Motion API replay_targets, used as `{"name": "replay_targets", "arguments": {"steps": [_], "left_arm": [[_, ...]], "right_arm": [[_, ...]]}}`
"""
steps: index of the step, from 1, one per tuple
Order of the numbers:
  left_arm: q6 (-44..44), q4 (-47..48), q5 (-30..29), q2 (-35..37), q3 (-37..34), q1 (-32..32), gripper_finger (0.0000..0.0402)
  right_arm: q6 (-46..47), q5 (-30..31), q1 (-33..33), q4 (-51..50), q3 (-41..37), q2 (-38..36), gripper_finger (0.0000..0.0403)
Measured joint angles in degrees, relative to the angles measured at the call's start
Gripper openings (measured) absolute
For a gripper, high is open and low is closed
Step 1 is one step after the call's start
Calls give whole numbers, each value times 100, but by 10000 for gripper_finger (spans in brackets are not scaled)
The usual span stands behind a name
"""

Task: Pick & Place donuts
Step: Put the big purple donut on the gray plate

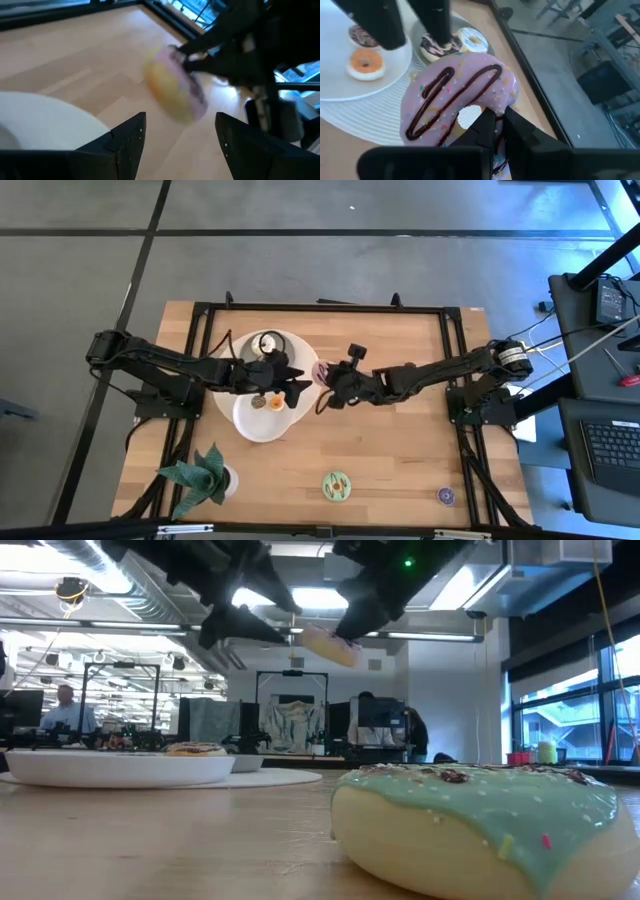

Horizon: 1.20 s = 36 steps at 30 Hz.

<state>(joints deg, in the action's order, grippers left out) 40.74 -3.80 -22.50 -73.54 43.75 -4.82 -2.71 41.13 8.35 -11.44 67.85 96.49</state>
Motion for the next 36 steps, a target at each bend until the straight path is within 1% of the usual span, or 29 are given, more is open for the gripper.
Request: {"name": "replay_targets", "arguments": {"steps": [3, 8, 11, 15, 19, 22, 27, 36], "left_arm": [[-113, -143, -7, 0, 0, 0, 231], [-164, -118, -223, 0, 0, 7, 232], [-393, -117, -341, 0, 0, 7, 231], [-755, -93, -350, 0, 0, 7, 230], [-722, -60, -321, 0, 0, 4, 232], [-720, -64, -293, 0, 0, 4, 228], [-705, -67, -285, 0, 0, 4, 198], [-705, -67, -284, 0, 0, 4, 110]], "right_arm": [[-214, -75, 0, 237, -7, 28, 33], [-515, -88, 6, 657, -2, 50, 33], [-530, -83, 6, 673, -2, 50, 33], [-539, -105, 6, 700, -2, 50, 33], [-536, -331, 3, 758, -4, 50, 33], [-545, -350, 3, 771, -3, 50, 33], [-552, -354, 3, 770, -4, 50, 33], [-528, -368, 3, 774, -4, 50, 33]]}}
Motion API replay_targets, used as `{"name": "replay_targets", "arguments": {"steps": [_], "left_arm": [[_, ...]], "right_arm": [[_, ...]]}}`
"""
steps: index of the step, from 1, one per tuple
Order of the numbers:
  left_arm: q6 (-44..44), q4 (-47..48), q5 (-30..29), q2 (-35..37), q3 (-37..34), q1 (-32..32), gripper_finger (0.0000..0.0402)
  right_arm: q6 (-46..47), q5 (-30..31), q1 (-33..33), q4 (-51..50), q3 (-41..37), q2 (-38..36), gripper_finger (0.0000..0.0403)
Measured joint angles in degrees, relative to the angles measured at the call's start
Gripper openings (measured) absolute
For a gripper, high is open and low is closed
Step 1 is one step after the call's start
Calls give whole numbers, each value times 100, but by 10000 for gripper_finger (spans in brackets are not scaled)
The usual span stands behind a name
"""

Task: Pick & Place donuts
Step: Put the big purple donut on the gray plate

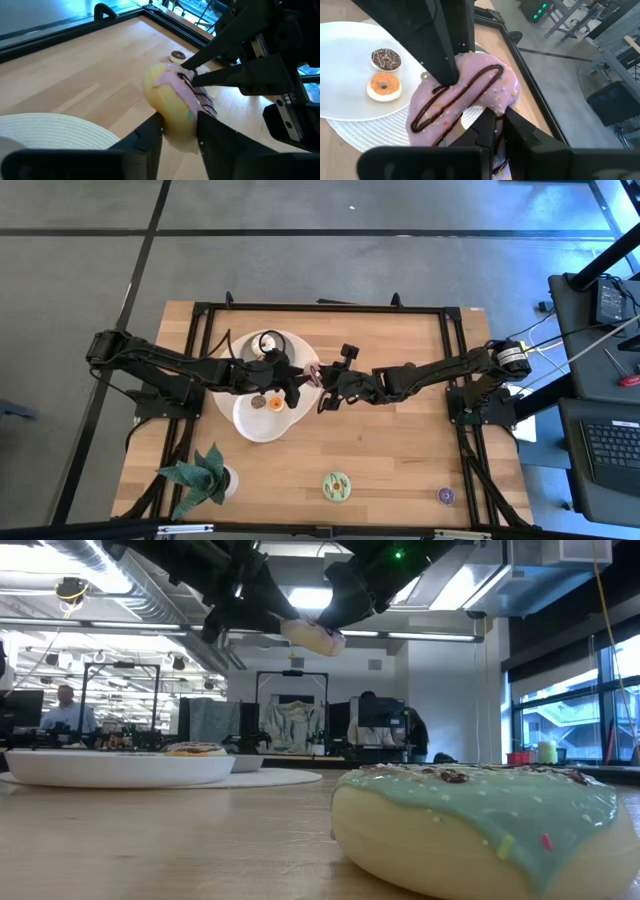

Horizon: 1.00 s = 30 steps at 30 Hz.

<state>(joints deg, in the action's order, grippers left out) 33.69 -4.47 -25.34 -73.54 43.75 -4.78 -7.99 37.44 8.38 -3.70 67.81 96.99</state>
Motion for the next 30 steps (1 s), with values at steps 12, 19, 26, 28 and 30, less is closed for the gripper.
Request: {"name": "replay_targets", "arguments": {"steps": [12, 19, 26, 28, 30], "left_arm": [[-382, 3, -10, 0, 0, 2, 18], [-231, 747, -250, 64, 2, 139, 15], [342, 1783, 6, 72, -2, 894, 15], [477, 1968, 156, 69, -2, 1156, 15], [584, 2013, 247, 68, -2, 1393, 15]], "right_arm": [[-100, 172, 43, -213, -3, -84, 95], [-105, 770, 474, -769, -2, -922, 158], [616, 797, 570, -1615, -27, -1317, 169], [708, 794, 570, -1598, -124, -1320, 167], [783, 797, 566, -1595, -239, -1320, 166]]}}
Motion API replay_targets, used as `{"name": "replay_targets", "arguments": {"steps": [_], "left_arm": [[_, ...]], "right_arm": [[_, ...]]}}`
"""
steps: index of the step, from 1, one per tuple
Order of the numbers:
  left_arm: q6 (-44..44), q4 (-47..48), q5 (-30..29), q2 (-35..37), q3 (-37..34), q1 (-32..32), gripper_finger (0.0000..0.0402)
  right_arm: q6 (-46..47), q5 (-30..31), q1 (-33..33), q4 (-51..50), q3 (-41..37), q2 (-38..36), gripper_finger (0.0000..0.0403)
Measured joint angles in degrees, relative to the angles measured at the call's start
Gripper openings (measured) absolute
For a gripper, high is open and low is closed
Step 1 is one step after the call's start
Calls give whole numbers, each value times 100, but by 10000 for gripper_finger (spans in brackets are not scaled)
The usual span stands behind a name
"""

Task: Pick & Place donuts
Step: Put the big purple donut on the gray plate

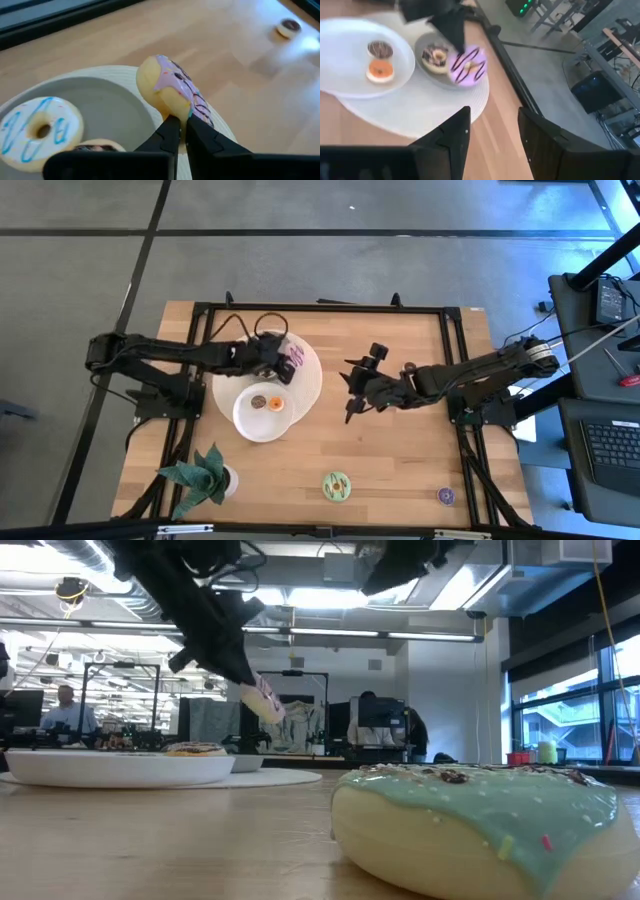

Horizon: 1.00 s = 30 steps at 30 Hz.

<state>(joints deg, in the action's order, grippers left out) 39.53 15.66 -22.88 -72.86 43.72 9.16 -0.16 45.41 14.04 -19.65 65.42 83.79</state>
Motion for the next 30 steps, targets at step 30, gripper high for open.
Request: {"name": "replay_targets", "arguments": {"steps": [30], "left_arm": [[428, 216, 454, -770, -120, 1068, 29]], "right_arm": [[140, 5, -4, 48, -410, 2, 165]]}}
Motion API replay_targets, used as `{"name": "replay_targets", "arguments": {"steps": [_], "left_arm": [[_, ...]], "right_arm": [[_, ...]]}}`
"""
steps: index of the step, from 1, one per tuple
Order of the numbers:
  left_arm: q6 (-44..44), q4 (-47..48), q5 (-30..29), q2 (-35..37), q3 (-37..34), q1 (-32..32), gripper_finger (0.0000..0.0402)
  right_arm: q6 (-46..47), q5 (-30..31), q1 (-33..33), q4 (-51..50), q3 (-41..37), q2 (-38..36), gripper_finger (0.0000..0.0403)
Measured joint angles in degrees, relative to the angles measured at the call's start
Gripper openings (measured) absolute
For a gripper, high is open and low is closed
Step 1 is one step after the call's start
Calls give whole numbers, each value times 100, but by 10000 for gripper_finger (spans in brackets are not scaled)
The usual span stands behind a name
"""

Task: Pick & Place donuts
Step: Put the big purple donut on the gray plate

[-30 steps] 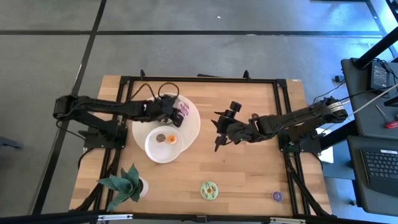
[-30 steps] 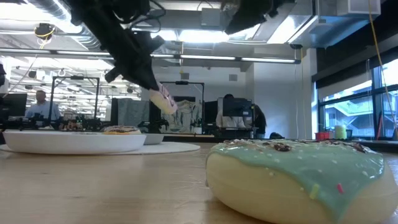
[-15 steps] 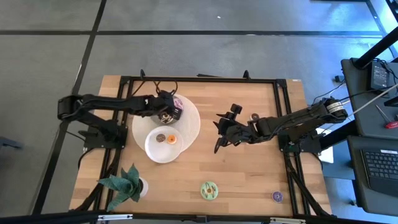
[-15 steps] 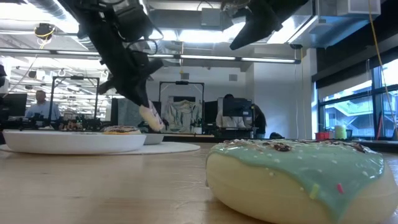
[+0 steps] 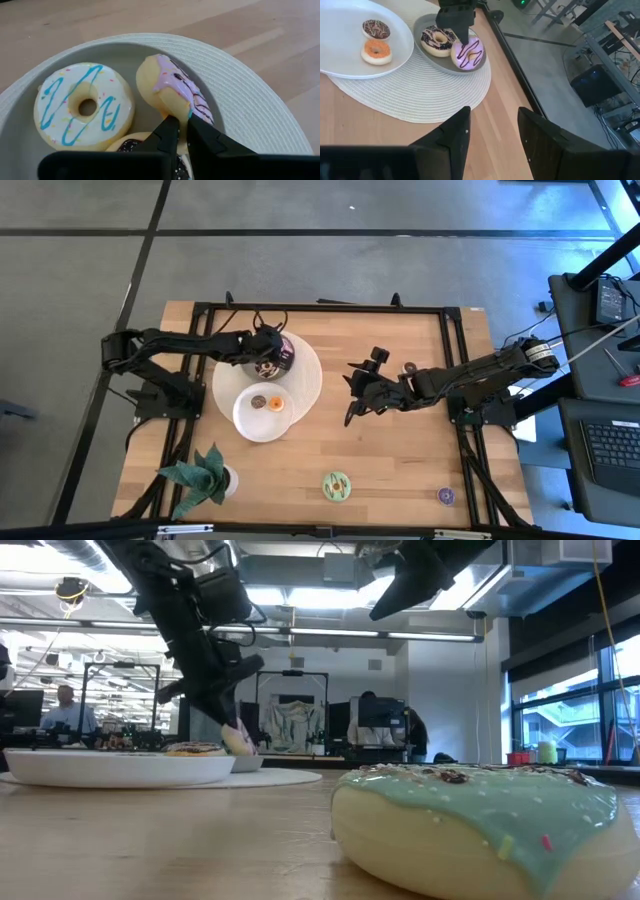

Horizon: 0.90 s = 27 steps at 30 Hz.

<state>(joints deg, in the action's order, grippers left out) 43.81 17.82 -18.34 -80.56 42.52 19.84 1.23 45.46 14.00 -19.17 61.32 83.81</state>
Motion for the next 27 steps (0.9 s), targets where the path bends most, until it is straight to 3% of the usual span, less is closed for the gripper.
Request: {"name": "replay_targets", "arguments": {"steps": [18, 27], "left_arm": [[-46, -4, -3, -2, -2, -4, 65], [-46, -4, -3, -2, -2, -4, 111]], "right_arm": [[-15, -1, 1, -3, 0, 0, 165], [-2, 1, 0, -4, 0, 0, 165]]}}
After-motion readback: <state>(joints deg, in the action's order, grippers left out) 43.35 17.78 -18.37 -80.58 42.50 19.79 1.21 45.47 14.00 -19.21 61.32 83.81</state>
